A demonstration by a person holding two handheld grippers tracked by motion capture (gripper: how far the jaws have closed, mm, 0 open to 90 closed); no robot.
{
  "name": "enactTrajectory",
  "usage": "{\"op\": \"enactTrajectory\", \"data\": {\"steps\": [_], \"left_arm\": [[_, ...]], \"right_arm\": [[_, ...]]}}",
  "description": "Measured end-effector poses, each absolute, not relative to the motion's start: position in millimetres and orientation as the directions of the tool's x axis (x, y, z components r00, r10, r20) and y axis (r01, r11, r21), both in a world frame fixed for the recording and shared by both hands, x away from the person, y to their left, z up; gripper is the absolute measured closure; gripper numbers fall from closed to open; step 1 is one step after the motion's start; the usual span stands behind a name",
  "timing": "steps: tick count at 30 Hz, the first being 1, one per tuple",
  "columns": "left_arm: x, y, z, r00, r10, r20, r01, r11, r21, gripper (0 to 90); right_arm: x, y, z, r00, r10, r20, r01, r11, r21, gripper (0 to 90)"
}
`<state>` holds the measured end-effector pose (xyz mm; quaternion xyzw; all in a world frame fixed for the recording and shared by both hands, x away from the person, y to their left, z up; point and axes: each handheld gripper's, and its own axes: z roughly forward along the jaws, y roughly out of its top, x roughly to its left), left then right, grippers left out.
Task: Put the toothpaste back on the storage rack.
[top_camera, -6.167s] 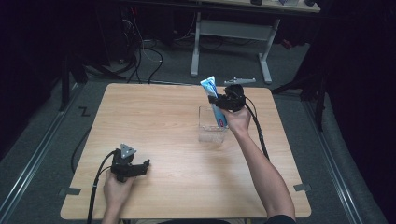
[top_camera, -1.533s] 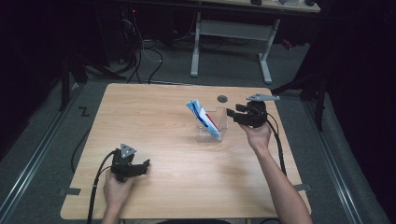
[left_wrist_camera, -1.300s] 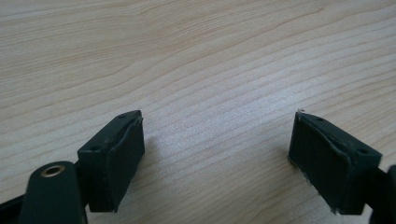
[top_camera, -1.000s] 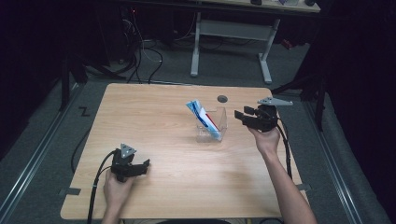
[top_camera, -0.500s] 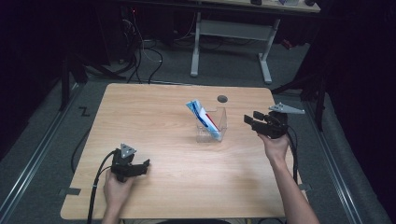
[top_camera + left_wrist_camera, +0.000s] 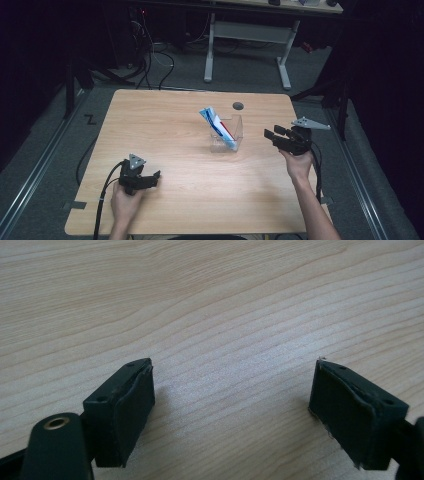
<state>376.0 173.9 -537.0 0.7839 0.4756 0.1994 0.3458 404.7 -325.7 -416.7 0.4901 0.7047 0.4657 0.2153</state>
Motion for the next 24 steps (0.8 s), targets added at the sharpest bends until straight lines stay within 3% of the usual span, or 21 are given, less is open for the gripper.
{"op": "enactTrajectory", "data": {"steps": [24], "left_arm": [[376, 174, -537, 0.468, 0.884, -0.016, 0.607, -0.308, 0.733, 18.7]], "right_arm": [[381, -338, -444, -0.406, 0.891, 0.204, 0.520, 0.041, 0.853, 47.5]]}}
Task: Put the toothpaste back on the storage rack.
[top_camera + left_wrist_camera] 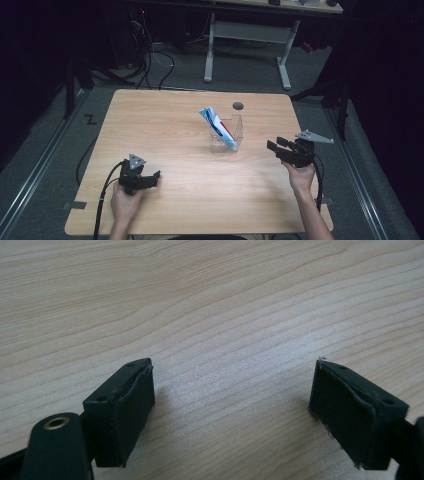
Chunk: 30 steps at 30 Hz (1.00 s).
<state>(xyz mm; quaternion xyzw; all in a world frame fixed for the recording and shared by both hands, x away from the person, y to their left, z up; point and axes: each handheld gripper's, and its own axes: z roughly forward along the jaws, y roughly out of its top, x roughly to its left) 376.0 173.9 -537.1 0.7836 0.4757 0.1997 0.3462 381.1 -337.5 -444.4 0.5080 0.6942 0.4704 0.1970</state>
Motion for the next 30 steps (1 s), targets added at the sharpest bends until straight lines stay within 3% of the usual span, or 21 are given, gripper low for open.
{"op": "enactTrajectory", "data": {"steps": [30], "left_arm": [[376, 174, -537, 0.467, 0.884, -0.016, 0.608, -0.308, 0.732, 18.7]], "right_arm": [[379, -327, -489, -0.362, 0.918, 0.162, 0.589, 0.091, 0.803, 47.3]]}}
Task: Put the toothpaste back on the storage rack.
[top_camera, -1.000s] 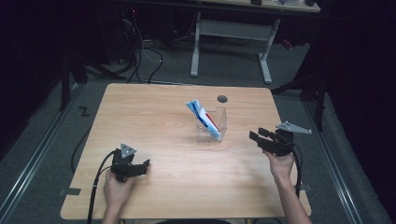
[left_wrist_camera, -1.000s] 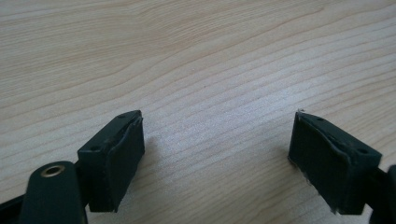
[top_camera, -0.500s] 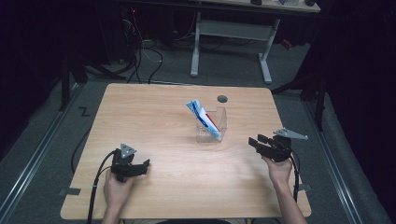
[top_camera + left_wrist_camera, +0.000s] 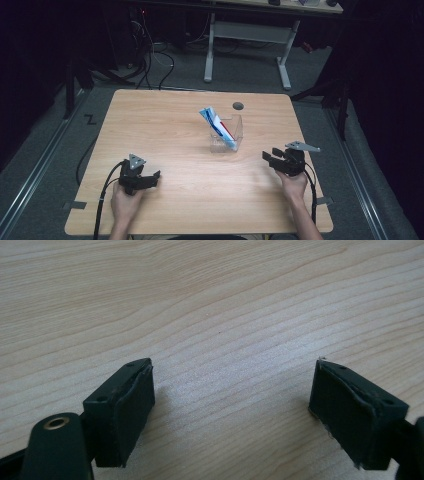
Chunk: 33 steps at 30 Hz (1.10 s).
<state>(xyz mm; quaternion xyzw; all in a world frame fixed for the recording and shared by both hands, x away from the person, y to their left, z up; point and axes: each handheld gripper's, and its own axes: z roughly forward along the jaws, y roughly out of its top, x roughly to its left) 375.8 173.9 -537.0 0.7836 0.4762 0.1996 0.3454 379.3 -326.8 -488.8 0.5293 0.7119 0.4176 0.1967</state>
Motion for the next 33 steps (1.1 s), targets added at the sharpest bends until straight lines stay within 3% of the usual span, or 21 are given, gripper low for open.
{"op": "enactTrajectory", "data": {"steps": [33], "left_arm": [[376, 174, -537, 0.467, 0.884, -0.017, 0.608, -0.307, 0.732, 18.7]], "right_arm": [[393, -305, -517, -0.364, 0.929, 0.061, 0.631, 0.198, 0.750, 47.3]]}}
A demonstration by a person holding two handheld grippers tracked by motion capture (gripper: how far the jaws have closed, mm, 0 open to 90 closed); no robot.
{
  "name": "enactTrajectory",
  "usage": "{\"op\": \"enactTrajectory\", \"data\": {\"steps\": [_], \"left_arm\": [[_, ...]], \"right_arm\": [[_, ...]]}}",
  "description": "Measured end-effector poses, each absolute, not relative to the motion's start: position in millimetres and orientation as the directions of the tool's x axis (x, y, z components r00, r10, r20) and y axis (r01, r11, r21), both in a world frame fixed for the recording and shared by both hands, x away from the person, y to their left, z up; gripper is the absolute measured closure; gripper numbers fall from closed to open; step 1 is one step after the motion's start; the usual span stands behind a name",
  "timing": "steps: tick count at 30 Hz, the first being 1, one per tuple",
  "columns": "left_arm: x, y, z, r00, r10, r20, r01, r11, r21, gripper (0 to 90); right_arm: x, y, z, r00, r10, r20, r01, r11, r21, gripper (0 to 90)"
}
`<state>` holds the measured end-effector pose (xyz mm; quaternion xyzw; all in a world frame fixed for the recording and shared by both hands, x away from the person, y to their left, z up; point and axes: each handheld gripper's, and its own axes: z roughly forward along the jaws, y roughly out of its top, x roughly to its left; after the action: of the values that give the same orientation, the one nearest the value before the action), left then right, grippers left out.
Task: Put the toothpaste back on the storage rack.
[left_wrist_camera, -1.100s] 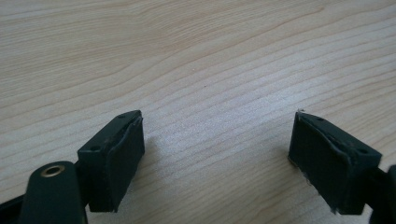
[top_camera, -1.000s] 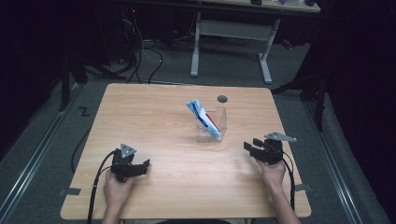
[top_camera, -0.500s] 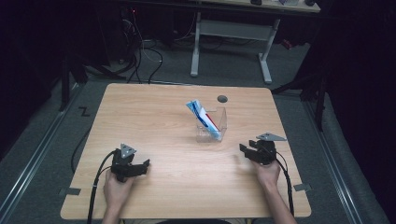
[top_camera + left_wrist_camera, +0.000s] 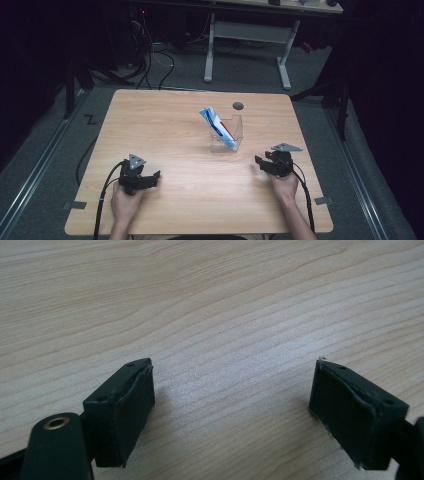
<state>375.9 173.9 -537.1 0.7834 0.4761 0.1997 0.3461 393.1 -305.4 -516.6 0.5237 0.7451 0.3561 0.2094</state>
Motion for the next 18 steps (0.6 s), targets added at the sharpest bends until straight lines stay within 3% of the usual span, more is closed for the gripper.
{"op": "enactTrajectory", "data": {"steps": [18], "left_arm": [[376, 174, -537, 0.467, 0.884, -0.017, 0.608, -0.307, 0.732, 18.7]], "right_arm": [[393, -302, -527, -0.361, 0.931, 0.045, 0.647, 0.215, 0.731, 47.2]]}}
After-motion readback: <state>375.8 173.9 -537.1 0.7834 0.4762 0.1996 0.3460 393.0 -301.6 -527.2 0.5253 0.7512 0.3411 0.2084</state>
